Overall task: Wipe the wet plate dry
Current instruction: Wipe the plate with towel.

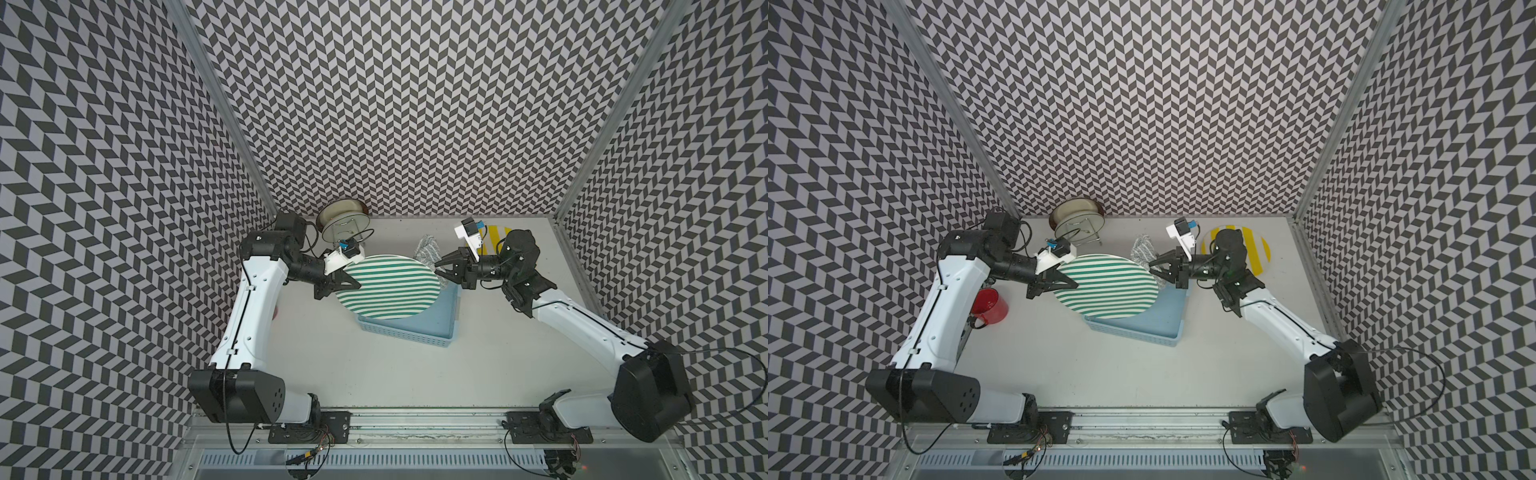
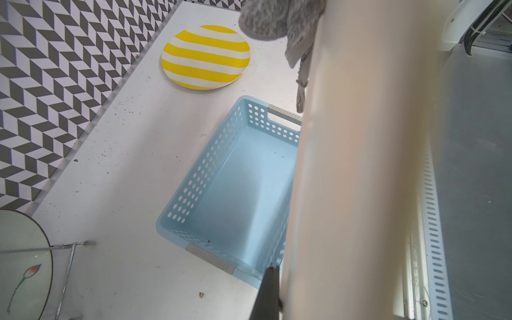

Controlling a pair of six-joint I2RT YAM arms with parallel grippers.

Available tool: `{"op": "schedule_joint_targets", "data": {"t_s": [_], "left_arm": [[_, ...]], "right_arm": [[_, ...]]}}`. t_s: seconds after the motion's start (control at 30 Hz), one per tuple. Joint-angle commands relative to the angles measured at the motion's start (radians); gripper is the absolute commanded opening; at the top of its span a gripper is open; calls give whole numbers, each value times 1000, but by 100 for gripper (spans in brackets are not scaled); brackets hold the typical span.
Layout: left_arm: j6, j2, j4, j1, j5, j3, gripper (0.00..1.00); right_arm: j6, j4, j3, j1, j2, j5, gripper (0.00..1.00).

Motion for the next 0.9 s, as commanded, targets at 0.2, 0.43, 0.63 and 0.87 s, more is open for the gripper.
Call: {"op": "schedule_joint_targets", "data": {"t_s": [0.2,0.43,0.63,0.87], "left_arm": [[-199,29,132,67,169,91,0],[-305,60,201,99,197,109,0],[-546,47,422,105,150,32,0],[-735,50,514,99,252,-18,0]], "right_arm": [[29,52,-49,29,-32,-159,0],[45,74,-65,26,-46,-152,0],[51,84,-74,26,-61,-122,0],[52,98,-81,28,-64,-43,0]]}}
